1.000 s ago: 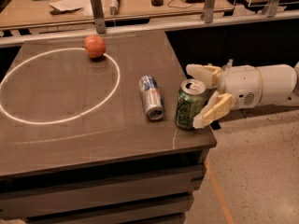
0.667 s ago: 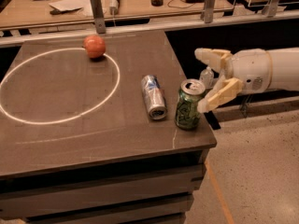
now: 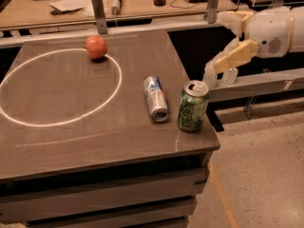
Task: Place green can upright
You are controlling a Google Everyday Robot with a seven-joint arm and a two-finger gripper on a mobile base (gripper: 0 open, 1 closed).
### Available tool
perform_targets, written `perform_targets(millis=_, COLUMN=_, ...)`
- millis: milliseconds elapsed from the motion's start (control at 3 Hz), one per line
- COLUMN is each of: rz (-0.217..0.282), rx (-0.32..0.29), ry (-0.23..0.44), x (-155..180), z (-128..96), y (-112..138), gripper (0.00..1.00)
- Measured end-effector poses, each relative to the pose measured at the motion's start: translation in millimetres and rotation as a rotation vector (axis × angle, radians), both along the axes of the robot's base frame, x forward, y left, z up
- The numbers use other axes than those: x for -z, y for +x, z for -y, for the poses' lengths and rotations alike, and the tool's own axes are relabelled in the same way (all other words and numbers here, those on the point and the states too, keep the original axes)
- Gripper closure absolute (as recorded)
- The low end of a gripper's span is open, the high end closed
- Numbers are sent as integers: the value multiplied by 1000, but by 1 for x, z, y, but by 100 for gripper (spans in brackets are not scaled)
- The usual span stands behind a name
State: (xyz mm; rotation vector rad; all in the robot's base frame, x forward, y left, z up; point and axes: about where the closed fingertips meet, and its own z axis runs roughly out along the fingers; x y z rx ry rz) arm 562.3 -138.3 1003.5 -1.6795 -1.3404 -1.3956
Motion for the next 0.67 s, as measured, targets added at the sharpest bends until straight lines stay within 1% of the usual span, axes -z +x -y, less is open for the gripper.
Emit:
perform_targets(millis=333, rz=22, rx=60, ry=-23, x=-20, z=-4, y=13, gripper=0)
perform_targets(millis=667, rz=41, rx=126, ry=-44, x=-38, z=-17, y=24, gripper=0)
